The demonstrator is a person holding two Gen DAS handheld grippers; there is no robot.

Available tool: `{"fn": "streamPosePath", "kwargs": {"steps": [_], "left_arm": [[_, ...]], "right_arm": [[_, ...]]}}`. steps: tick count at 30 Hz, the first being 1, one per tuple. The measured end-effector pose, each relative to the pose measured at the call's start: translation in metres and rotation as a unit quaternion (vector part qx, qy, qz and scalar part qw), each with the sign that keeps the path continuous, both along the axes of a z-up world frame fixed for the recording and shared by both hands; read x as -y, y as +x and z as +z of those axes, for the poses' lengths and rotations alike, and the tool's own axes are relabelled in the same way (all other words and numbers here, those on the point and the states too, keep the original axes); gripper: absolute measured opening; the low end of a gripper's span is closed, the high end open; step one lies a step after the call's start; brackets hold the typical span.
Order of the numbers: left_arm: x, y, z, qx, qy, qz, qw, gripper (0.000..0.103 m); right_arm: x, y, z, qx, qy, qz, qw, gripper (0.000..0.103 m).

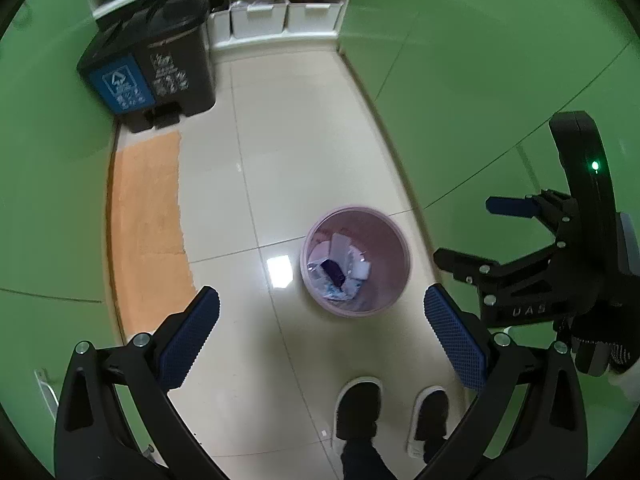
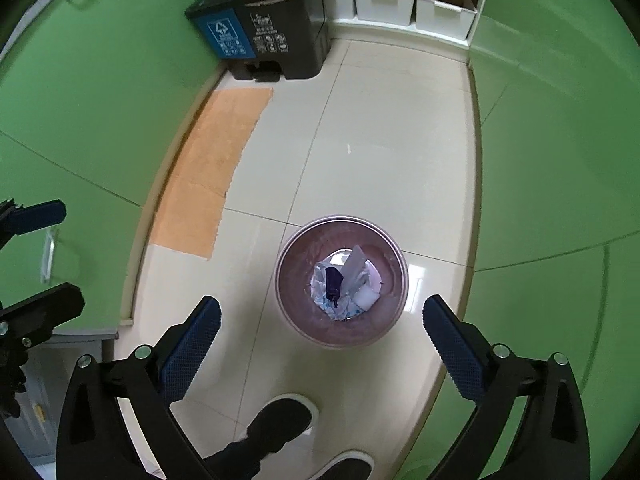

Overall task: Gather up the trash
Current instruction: 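Move both open grippers back to the counter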

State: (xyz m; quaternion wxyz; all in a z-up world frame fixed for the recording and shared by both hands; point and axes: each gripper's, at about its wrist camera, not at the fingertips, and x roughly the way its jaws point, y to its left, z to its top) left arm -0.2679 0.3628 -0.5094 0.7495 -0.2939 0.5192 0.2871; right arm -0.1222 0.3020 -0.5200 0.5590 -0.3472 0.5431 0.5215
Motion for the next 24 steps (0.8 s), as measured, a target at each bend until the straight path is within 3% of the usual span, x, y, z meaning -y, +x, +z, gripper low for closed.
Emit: {"fn": "streamPosePath", "kwargs": {"steps": [6, 15, 20, 24], "left_arm": [[0.008, 0.015, 0.078, 0.011, 0.013, -0.017, 0.9997, 0.1], [0.038, 0.05, 0.232, 0.044, 0.048, -0.075, 0.9951, 0.1], [0.062, 0.081, 0.304, 0.061, 0.074, -0.105, 0.9898, 0.1], [0.09, 0.109, 0.35, 0.079, 0.089, -0.138, 0.9832, 0.1]], "right_arm": [[0.021, 0.015, 0.091, 0.003, 0.019, -0.031, 0.999, 0.097], [0.081, 0.052, 0.283, 0.026, 0.094, -0.106, 0.99, 0.097], [0.131, 0.081, 0.361, 0.047, 0.131, -0.16, 0.977, 0.097], [0.182, 0.108, 0.402, 0.069, 0.149, -0.207, 0.965, 0.097]]}}
